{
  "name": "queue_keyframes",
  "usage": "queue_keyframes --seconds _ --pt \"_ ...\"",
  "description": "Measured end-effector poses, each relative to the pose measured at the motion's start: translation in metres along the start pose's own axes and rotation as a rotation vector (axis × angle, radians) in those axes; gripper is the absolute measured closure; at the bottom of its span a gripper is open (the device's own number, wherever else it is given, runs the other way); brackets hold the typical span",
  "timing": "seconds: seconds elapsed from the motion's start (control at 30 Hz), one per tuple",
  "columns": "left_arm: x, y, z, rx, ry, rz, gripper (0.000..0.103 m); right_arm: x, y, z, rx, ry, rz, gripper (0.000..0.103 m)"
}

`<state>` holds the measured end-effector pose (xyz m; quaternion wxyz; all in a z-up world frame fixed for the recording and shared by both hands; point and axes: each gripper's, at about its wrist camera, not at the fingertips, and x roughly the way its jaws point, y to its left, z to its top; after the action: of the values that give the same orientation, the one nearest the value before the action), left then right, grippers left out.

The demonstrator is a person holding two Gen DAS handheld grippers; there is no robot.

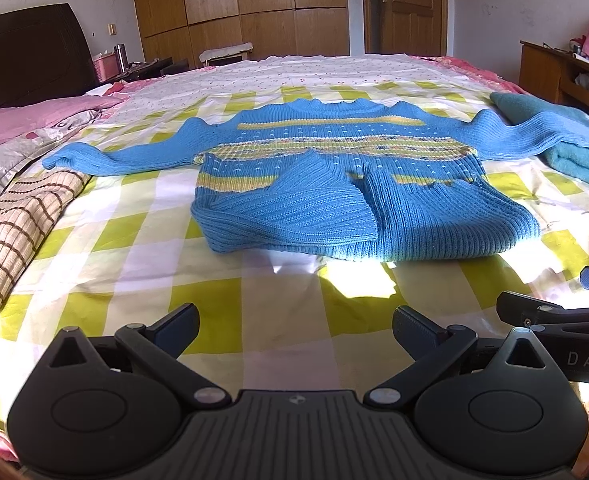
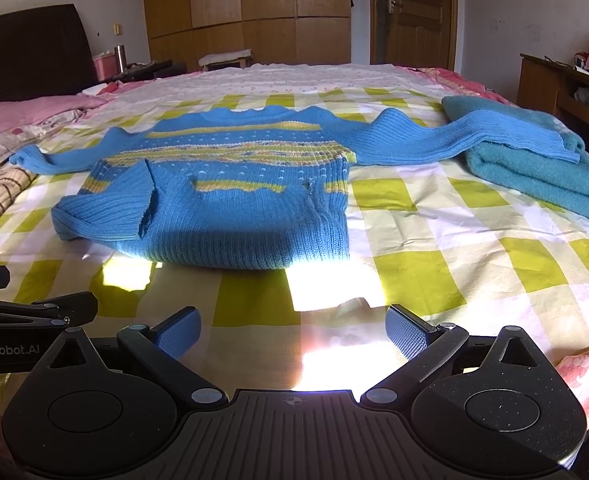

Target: Fold small clothes

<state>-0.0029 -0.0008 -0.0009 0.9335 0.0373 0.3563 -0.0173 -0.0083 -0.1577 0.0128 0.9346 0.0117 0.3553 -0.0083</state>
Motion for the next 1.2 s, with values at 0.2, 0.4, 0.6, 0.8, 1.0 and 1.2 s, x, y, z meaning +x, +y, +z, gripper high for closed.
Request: queue_keyframes --seconds 0.2,0.4,0.6,0.8,1.0,1.2 --pt "0.0000 -0.0002 -0.0001 0.000 0.000 -0.001 0.000 -0.0007 0.0014 0.0006 -0.003 0.003 0.000 0.004" --pt "-0.0005 -0.0006 -0.0015 0.003 -0.006 0.000 0.000 0.0005 0.0008 -0.0003 -0.006 0.005 -0.001 0.005" --pt "-0.0005 -0.0013 -0.0025 0.003 -0.004 -0.010 0.000 0.0021 -0.0002 0.0006 -0.006 0.012 -0.006 0.007" --pt "-0.0001 -0.0028 -0.0016 0.000 0.000 -0.010 0.000 0.0025 0.0001 0.0023 -0.006 0.027 -0.006 0.009" --pt "-0.0018 -0.0047 -0.0019 0.001 -0.006 -0.008 0.000 -0.0021 0.0046 0.0037 -0.047 -0.005 -0.042 0.009" --pt "-0.0041 -0.0062 -0.0001 0.004 -0.015 -0.008 0.000 -0.0057 0.0038 0.0062 -0.061 -0.030 -0.048 0.009"
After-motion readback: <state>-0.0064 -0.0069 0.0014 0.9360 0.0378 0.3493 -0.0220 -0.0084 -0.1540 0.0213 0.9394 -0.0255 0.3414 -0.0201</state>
